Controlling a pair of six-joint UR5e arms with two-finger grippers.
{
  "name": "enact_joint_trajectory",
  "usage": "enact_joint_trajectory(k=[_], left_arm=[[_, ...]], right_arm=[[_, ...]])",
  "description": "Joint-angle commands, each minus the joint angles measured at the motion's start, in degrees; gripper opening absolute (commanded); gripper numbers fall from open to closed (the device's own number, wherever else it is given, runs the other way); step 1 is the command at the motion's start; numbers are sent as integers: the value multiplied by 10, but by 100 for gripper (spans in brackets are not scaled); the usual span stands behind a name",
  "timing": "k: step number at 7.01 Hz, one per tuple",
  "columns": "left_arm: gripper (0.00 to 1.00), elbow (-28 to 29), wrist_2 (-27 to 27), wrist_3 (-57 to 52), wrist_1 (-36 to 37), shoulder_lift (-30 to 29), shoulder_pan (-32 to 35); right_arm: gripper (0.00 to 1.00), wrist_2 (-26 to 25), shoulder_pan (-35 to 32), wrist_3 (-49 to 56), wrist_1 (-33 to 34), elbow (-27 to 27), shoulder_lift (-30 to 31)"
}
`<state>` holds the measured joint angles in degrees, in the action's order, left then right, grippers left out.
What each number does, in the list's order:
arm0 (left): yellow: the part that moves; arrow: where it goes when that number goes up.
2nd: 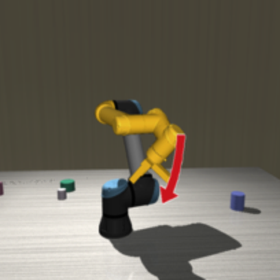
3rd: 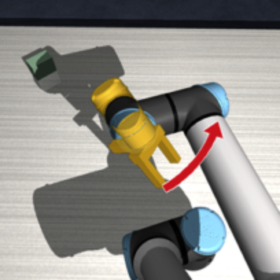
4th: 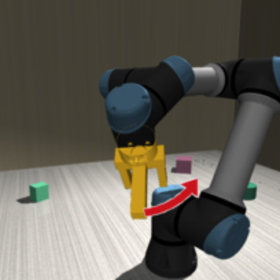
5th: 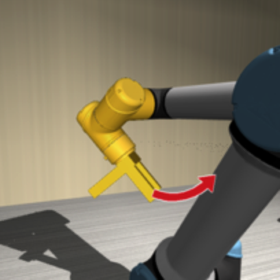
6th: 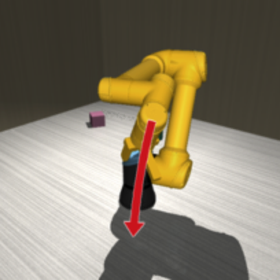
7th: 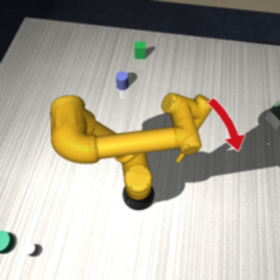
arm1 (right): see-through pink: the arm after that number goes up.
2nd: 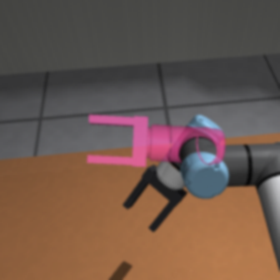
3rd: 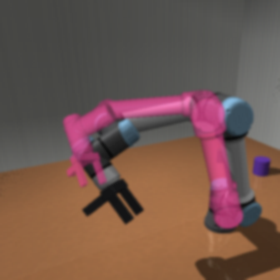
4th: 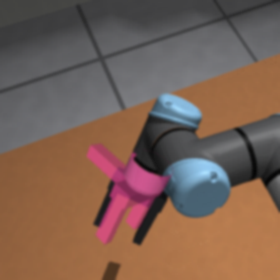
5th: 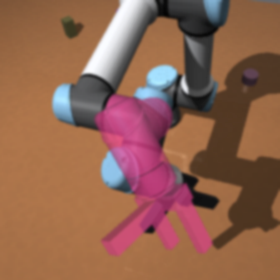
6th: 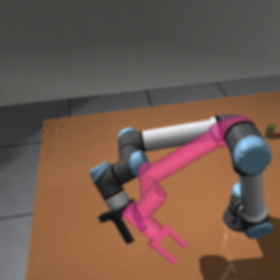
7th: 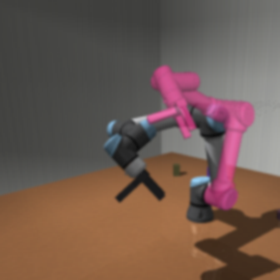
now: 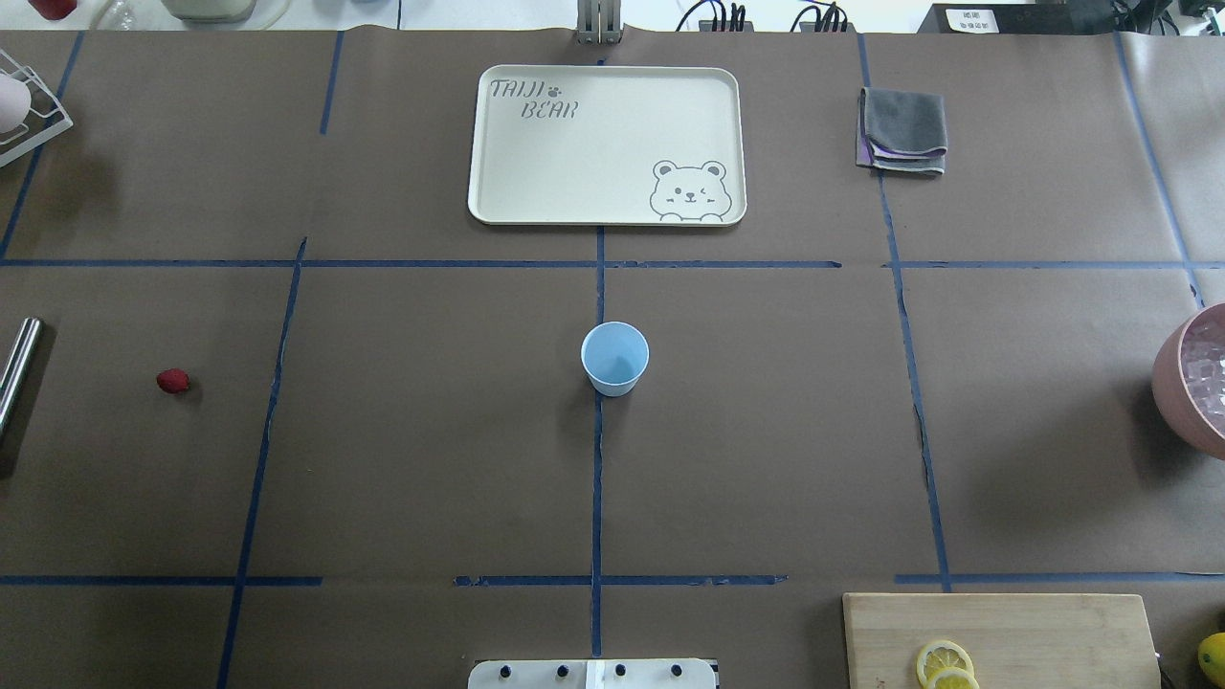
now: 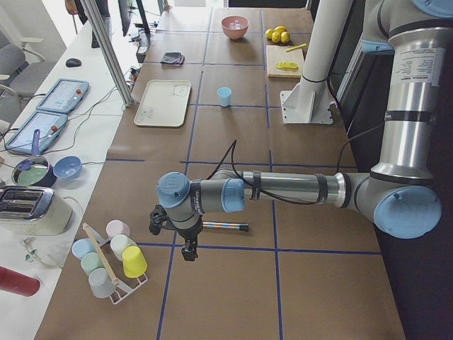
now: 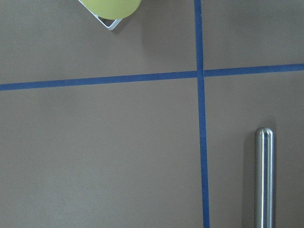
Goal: Mash ice and strawberries in cup
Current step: 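Lower the right gripper into the pink bowl and grasp an ice cube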
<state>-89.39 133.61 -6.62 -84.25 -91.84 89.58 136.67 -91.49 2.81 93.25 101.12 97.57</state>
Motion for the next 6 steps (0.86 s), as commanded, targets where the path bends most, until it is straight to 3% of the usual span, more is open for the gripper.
enact_joint_trajectory(k=[1,6], left_arm=[[100,1,6,0,-2,0,0],[100,-50,37,4,-5,-5,-5]], right_arm=[[100,-1,0,0,0,0,-2],[100,0,0,0,-10,9,-5]])
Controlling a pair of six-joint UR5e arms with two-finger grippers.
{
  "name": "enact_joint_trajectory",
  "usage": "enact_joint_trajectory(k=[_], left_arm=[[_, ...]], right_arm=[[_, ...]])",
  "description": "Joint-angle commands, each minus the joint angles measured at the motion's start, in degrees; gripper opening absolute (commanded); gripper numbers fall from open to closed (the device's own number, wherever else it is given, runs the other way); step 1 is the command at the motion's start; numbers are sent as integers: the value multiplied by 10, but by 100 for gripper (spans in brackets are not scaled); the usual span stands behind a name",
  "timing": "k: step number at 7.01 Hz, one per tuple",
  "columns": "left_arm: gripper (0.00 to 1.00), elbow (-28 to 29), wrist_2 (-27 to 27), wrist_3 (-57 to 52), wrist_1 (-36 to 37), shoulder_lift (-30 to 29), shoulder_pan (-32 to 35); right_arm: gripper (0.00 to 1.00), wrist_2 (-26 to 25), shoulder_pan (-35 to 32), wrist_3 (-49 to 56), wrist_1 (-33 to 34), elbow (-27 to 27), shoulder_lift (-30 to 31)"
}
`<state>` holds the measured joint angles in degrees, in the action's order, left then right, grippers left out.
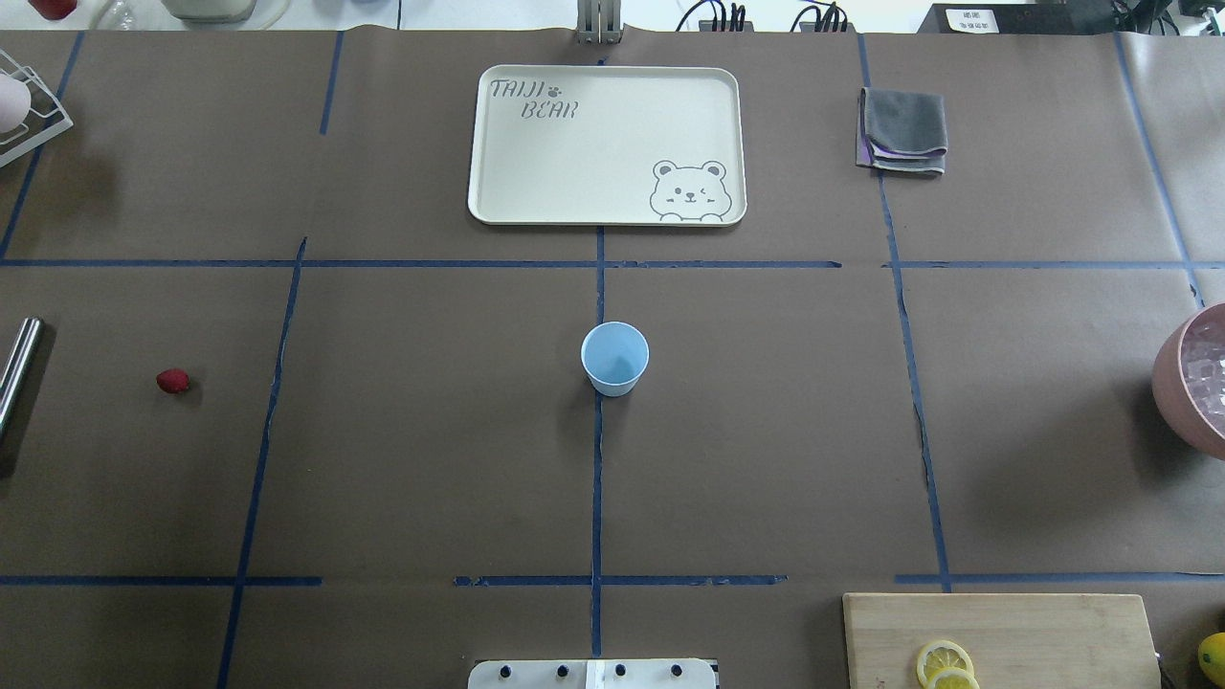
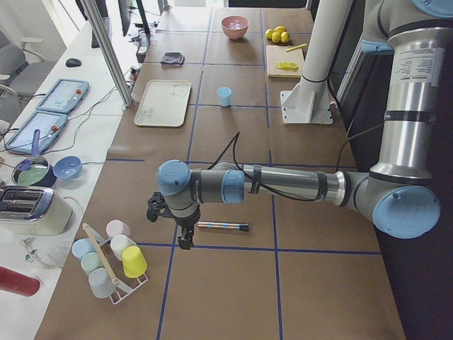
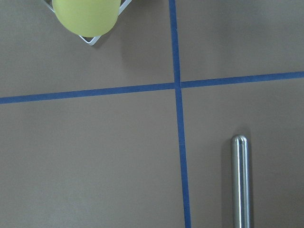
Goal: Mash ice and strawberries in cup
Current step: 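Lower the right gripper into the pink bowl and grasp an ice cube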
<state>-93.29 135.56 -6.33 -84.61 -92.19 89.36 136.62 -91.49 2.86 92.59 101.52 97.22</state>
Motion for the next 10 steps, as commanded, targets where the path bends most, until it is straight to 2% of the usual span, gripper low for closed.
enact_joint_trajectory(k=[1,3,5,7,9,10], left_arm=[[100,-10,20,3,-1,-1,-2],[100,-15,20,1,-4,-7,-4],[100,-10,19,20,-4,-9,-13],[100,-14,17,21,-4,-8,-20],[100,-15,19,20,-4,-7,-20],[100,-15,20,19,-4,-6,-20]], right_arm=[[100,3,0,-1,-4,14,-18],[100,34,3,2,-6,10,-17],[100,31,42,-1,-7,20,-20],[100,13,74,-68,-9,20,-31],[99,-35,106,-206,-121,14,-21],[99,-39,116,-214,-163,-4,-7]])
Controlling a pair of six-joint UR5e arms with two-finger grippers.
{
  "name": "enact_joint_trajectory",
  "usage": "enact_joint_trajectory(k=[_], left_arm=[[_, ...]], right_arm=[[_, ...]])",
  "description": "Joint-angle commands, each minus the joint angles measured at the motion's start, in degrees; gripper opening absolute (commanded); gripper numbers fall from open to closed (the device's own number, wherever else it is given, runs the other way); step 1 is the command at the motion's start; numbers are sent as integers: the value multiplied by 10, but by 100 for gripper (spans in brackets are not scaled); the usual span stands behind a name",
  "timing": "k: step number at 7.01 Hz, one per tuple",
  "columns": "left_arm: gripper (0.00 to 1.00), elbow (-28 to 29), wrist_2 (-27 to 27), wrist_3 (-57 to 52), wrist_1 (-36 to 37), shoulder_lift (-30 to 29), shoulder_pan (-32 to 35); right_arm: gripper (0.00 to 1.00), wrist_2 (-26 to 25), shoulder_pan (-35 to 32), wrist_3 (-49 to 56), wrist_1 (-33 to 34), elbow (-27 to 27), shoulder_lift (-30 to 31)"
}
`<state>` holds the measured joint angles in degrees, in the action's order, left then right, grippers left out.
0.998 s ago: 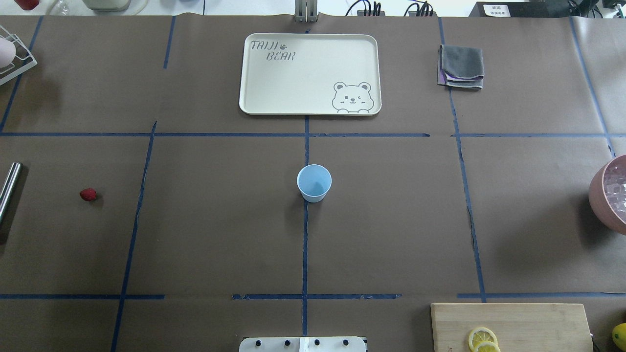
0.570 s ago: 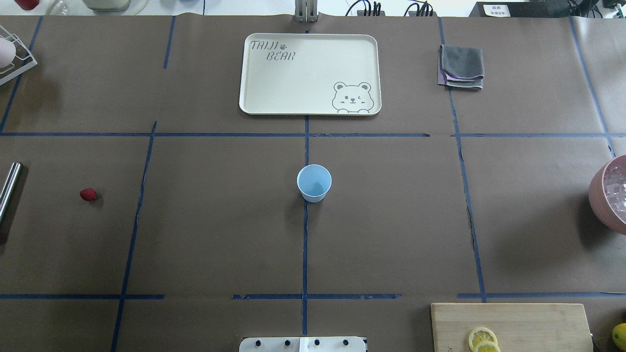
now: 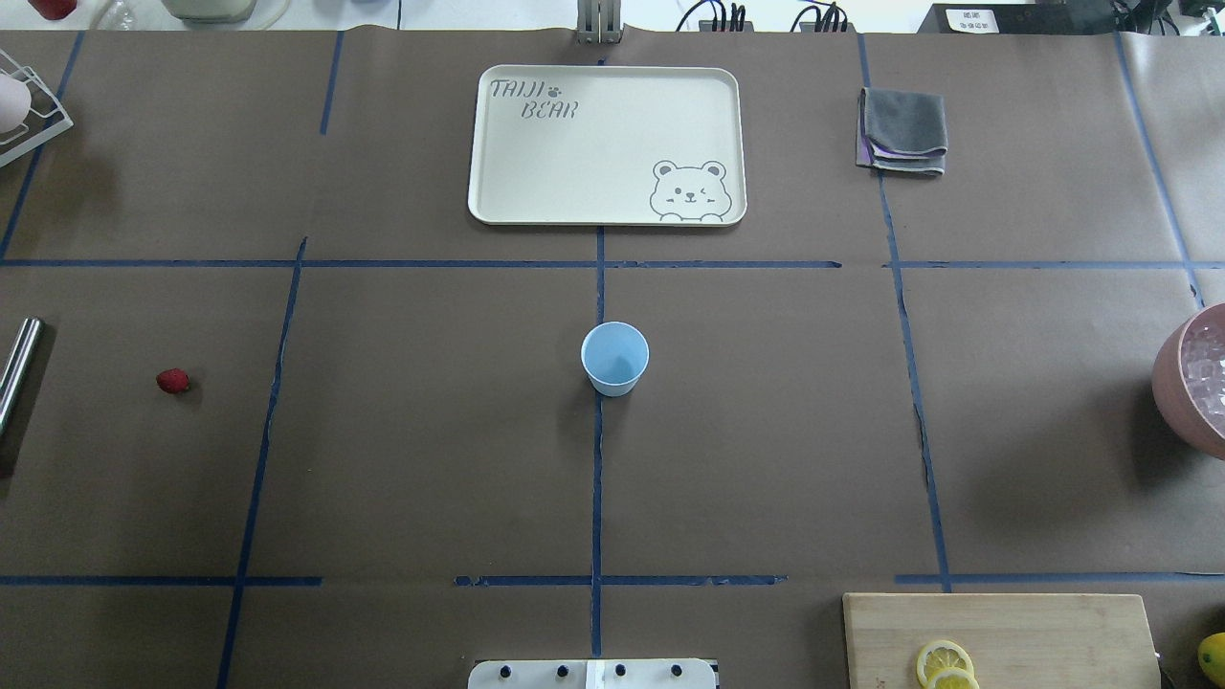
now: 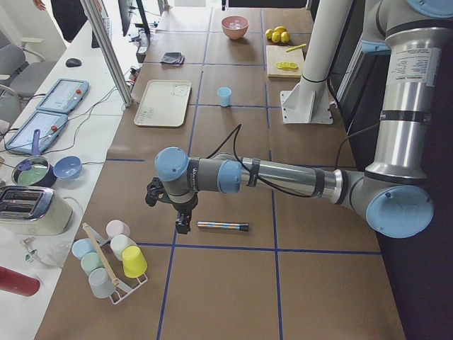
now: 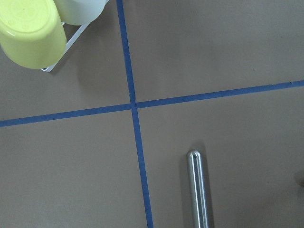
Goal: Mash ice and strawberries in cup
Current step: 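Lower the right gripper into the pink bowl and grasp an ice cube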
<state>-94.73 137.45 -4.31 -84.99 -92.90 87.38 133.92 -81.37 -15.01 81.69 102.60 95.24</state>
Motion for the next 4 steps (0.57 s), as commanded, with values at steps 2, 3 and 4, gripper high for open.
enact_joint_trajectory(k=[2,3,4], left_arm=[[100,0,0,-2,0,2,0],[100,-1,1,-2,0,3,0],[100,-1,1,-2,0,3,0]], right_arm=[[99,-13,17,-36,-88,-36,19],[98,-9,27,-37,-90,-54,26],[99,-8,41,-38,-90,-56,26]])
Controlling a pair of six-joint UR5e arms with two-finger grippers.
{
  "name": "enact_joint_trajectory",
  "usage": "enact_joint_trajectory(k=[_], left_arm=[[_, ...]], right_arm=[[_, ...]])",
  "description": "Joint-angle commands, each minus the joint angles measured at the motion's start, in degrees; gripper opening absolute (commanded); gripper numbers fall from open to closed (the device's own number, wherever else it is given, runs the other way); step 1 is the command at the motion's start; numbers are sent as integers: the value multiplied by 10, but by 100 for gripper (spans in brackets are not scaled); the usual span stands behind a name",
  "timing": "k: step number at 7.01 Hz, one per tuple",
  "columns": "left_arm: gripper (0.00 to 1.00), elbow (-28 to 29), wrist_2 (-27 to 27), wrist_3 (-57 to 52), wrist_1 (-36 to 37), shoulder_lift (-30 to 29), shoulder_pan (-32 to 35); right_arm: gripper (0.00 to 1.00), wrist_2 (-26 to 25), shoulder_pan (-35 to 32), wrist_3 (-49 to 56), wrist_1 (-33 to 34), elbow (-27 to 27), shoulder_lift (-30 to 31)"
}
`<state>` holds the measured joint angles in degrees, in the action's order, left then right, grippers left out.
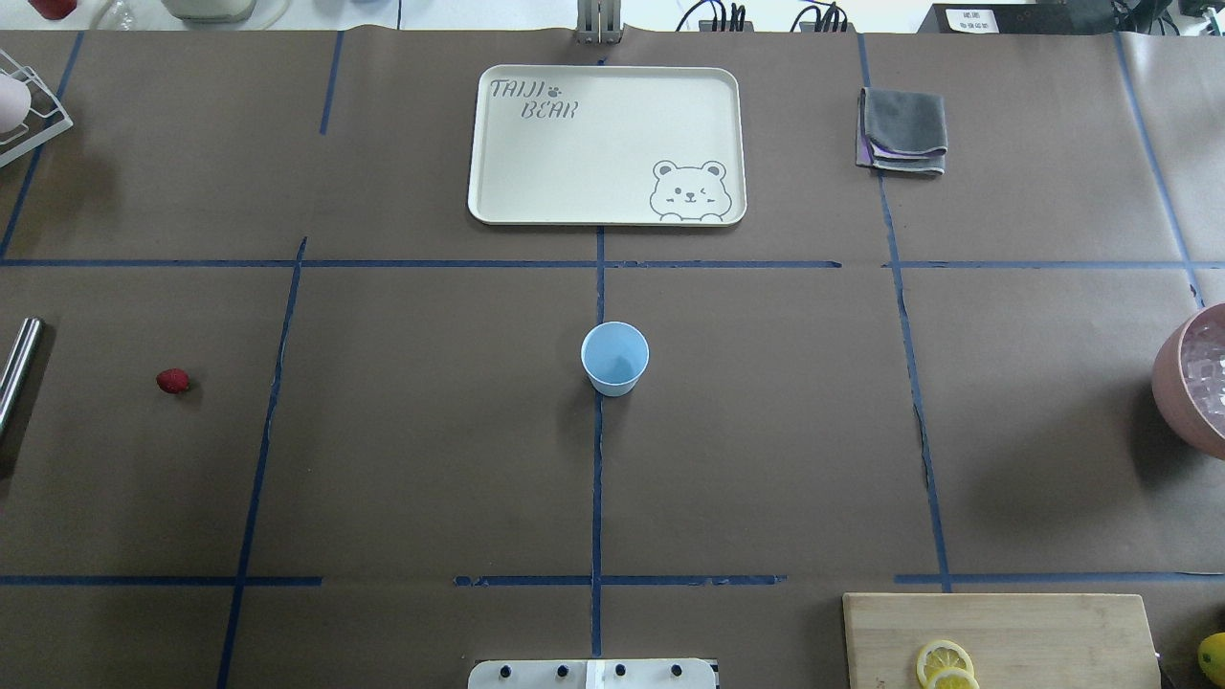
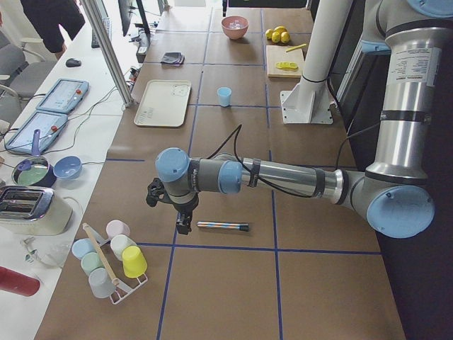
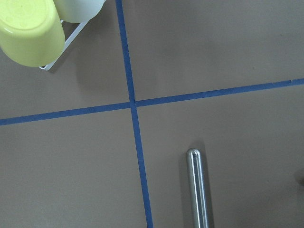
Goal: Mash ice and strawberries in cup
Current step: 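Lower the right gripper into the pink bowl and grasp an ice cube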
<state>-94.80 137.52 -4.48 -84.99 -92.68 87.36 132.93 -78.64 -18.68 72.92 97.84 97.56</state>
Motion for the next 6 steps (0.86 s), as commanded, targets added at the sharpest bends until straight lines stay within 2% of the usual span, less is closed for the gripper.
enact_joint_trajectory(k=[1,3,5,6], left_arm=[[100,0,0,0,-1,1,0],[100,0,1,0,-1,1,0],[100,0,1,0,-1,1,0],[100,1,1,0,-1,1,0]], right_arm=[[99,5,20,0,-1,-8,9],[84,0,47,1,0,-7,15],[80,-4,57,8,0,-8,22],[74,-4,58,10,0,-9,25]])
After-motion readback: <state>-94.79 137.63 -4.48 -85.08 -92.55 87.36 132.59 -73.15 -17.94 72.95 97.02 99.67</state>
